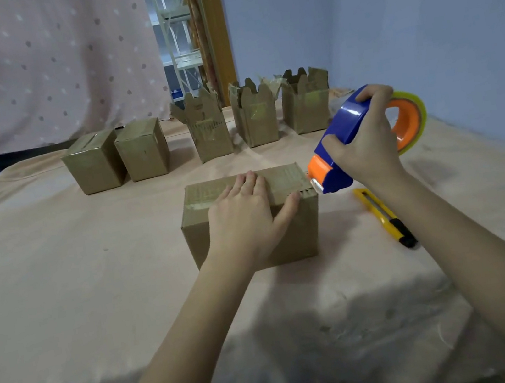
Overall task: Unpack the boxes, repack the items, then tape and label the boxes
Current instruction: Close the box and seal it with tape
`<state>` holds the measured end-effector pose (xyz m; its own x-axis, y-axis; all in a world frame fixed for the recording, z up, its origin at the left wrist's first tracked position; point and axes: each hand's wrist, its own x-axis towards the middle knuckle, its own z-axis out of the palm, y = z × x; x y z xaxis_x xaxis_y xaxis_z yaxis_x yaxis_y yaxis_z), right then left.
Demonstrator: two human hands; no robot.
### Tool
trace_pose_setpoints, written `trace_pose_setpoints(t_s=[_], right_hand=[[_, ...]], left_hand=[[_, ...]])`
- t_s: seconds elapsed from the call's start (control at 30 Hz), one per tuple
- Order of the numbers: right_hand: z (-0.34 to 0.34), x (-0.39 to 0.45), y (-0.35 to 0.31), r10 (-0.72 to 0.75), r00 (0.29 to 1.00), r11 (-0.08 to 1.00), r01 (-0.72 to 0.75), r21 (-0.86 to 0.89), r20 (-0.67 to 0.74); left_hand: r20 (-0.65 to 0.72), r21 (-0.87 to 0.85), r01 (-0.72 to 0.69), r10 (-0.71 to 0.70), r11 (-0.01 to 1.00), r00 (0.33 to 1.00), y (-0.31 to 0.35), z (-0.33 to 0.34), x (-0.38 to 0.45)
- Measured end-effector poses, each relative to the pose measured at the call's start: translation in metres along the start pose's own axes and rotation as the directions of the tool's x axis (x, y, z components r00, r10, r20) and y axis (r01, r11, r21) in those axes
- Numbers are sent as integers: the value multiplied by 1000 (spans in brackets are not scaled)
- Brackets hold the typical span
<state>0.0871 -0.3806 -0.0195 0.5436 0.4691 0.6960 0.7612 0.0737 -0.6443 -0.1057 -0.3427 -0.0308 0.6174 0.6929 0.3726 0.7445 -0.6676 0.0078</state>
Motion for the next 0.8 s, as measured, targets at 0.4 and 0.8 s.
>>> trace_pose_setpoints(t_s=[0.4, 0.8], right_hand=[[19, 0, -11, -9, 1000, 991, 8, -133, -2], [28, -18, 14, 197, 927, 968, -132, -214, 320]], left_hand=[[-5, 61, -24, 24, 998, 1000, -2, 5, 5], [107, 5, -151, 149, 989, 983, -29, -5, 13]])
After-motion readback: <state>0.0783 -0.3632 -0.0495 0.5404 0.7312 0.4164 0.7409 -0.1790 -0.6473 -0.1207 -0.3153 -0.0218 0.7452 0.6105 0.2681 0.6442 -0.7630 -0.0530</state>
